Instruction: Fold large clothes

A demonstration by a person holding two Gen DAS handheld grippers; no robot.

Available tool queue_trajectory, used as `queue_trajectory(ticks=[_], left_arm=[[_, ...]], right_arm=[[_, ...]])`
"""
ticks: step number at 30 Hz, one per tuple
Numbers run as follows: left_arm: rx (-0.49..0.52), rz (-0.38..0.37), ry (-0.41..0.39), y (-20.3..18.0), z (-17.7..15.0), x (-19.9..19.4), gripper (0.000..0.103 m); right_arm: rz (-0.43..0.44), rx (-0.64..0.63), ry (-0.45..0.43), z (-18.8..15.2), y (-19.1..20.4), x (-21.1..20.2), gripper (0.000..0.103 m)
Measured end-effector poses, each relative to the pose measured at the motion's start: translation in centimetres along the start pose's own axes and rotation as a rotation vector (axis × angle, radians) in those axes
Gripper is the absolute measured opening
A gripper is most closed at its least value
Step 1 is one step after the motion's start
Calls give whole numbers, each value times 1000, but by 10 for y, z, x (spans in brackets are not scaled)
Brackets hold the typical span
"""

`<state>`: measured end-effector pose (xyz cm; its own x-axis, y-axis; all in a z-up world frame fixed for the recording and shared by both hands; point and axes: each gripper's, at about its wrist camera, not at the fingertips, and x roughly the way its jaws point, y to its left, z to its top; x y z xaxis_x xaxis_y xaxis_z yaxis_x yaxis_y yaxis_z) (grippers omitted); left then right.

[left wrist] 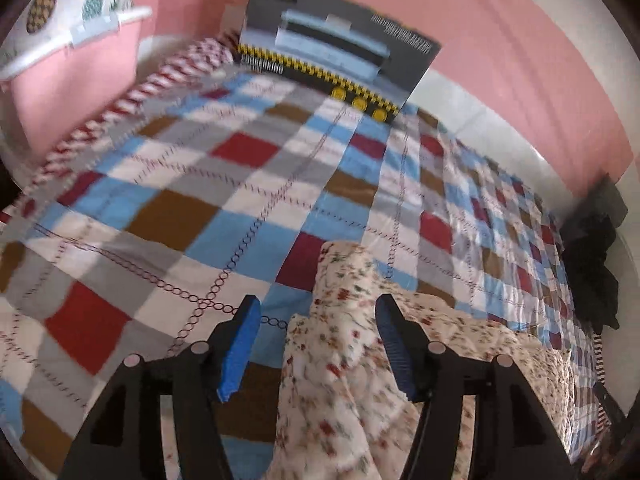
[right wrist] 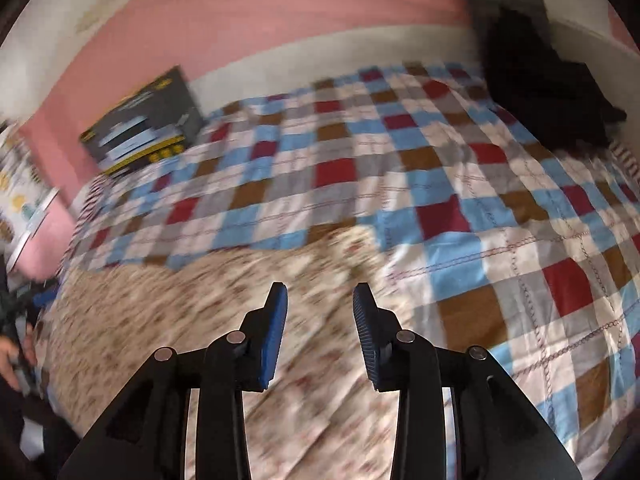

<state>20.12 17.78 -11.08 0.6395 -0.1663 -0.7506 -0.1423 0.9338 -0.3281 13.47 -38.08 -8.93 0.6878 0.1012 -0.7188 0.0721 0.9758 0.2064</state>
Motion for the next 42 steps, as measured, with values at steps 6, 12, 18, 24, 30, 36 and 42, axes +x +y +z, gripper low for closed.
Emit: queue_trajectory(ticks=[6,12,18,24,30,36,42], left_arm=[[219,-165,-9,-76,-67,-49,62],[443,-175,80,-129,-149,-18,62],[506,-157,56,-129,-152,2,65],[490,-144,50,-136,-130,-24,58],[425,41,0,-95,-89,8,58],[397,11,-39,-71,-100,32,57],[339,-3,8,-73,-83,20,56]], right_arm=[[72,-83,23,-61,61,-13,35],[32,-162,55,-102,79,9,36],[-17,-230,30,-111,77,33,38],[-31,-161,-18,-82,70,1,38],[-140,-88,-12,-64,23,31,38],[-170,-102,-29,-84,7,58,36],[-157,-31,3,-65,6,44,36]])
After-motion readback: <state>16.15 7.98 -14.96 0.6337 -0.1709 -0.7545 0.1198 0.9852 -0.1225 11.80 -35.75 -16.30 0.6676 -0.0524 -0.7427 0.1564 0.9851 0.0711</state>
